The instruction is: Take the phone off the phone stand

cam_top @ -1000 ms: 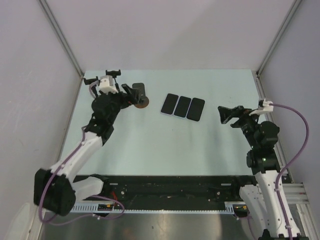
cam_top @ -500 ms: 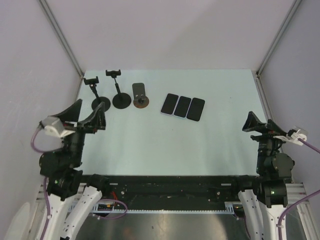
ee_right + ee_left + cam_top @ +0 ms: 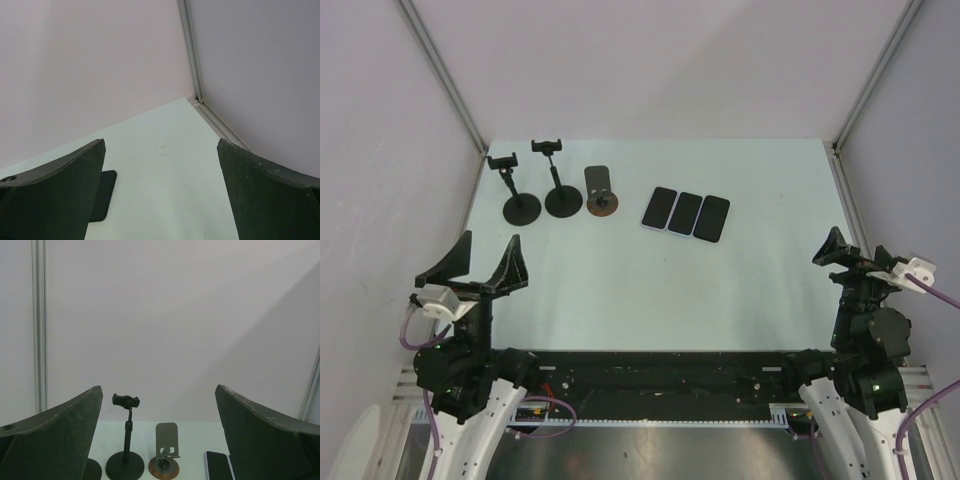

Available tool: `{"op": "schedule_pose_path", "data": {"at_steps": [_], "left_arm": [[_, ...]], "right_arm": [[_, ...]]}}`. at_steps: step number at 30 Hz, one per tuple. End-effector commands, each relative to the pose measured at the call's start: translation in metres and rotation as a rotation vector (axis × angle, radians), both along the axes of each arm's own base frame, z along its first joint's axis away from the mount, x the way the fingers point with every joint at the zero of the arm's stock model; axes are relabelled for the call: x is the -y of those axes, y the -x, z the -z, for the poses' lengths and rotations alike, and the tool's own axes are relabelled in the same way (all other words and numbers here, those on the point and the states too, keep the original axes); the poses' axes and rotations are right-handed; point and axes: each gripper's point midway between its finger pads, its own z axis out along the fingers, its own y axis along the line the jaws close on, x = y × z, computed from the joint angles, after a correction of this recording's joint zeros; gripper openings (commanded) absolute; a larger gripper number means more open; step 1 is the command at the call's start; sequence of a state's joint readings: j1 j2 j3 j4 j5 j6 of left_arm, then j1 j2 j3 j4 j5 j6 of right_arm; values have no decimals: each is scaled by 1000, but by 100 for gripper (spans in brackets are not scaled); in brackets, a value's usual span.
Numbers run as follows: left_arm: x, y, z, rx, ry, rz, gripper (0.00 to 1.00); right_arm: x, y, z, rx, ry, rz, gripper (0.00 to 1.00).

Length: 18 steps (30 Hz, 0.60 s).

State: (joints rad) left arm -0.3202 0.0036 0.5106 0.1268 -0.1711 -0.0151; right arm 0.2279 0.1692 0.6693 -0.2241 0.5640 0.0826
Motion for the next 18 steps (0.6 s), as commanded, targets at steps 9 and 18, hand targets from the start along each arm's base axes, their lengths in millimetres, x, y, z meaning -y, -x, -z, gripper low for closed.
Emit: {"op": "schedule_pose_path", "data": {"at_steps": [9,18], "left_arm": [[-9,12,-8,64,13,-31,100],[-11,11,-6,58,21,-41,100]], "right_arm": [[15,-7,11,1,11,83,100],[14,-8,14,-5,8,80,100]]}}
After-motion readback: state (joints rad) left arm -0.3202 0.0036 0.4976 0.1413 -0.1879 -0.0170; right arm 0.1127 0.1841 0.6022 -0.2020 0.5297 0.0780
